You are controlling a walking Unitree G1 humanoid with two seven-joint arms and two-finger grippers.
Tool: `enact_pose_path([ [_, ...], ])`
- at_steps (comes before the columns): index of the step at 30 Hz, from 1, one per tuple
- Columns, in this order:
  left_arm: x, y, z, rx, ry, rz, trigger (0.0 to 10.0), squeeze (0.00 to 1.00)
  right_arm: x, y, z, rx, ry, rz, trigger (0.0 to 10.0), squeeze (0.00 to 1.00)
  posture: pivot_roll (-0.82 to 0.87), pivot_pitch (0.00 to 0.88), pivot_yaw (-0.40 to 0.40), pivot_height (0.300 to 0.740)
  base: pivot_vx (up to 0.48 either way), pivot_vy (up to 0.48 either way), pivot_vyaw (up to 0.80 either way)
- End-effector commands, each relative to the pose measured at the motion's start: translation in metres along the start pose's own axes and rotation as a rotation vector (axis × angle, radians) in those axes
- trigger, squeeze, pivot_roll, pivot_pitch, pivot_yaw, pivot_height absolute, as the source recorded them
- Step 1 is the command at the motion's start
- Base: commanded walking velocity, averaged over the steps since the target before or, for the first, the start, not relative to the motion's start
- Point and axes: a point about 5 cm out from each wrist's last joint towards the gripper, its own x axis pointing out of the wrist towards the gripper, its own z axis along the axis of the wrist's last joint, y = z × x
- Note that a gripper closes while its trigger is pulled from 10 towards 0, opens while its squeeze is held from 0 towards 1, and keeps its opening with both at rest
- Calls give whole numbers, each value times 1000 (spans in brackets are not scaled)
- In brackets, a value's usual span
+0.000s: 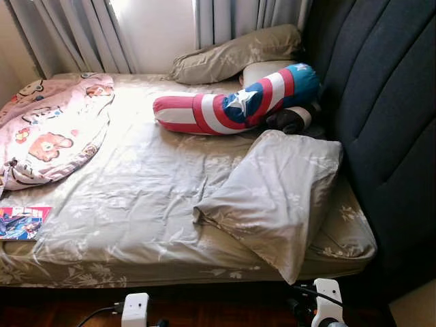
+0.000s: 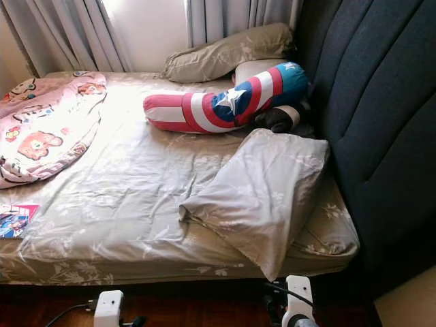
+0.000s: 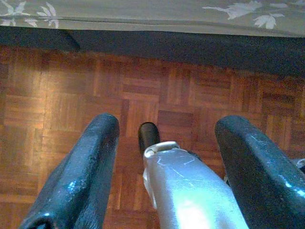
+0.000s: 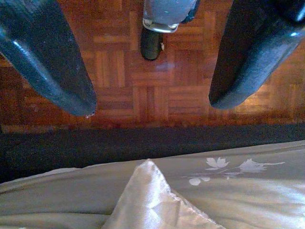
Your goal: Clean up the room
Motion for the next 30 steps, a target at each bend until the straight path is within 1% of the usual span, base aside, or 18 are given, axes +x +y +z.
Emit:
enact_pose_path([
  [1,-2,8,-4,0,25,10,10000,0,0,0,-1,6,-1,-4,10000,0,43,0,-5,740,0,0,0],
  [2,-3,11,-6,14,29,9,10000,0,0,0,-1,7,-1,-4,10000,0,39,0,-3,740,0,0,0],
  [4,-4,14,-9,15,34,12,10000,0,0,0,-1,9,-2,-3,10000,0,39,0,-3,740,0,0,0],
  [8,-5,14,-12,17,40,12,10000,0,0,0,-1,14,-5,-3,10000,0,38,0,-3,740,0,0,0],
  [13,-5,11,-12,23,44,8,10000,0,0,1,0,21,-12,0,10000,0,28,0,6,740,0,0,0],
  [14,-3,8,-10,29,42,3,10000,0,0,1,1,29,-18,-1,10000,0,23,0,10,740,0,0,0],
  [17,-2,6,-7,35,37,-2,10000,0,1,3,3,33,-23,-1,10000,0,20,0,13,740,0,0,0],
  [22,0,4,1,44,25,-5,10000,0,3,7,10,34,-32,2,10000,0,10,0,29,740,245,0,0],
  [25,1,3,5,50,17,-8,10000,0,5,8,15,49,-51,-2,10000,0,8,0,35,740,250,0,0],
  [26,2,3,7,54,12,-10,10000,0,5,8,19,59,-66,-7,10000,0,13,0,26,740,247,0,0],
  [29,1,6,5,53,16,-6,10000,0,5,7,22,62,-71,-9,10000,0,17,0,23,740,246,0,0],
  [30,-1,10,1,41,19,2,10000,0,5,6,22,64,-72,-10,10000,0,20,0,16,740,247,0,0],
])
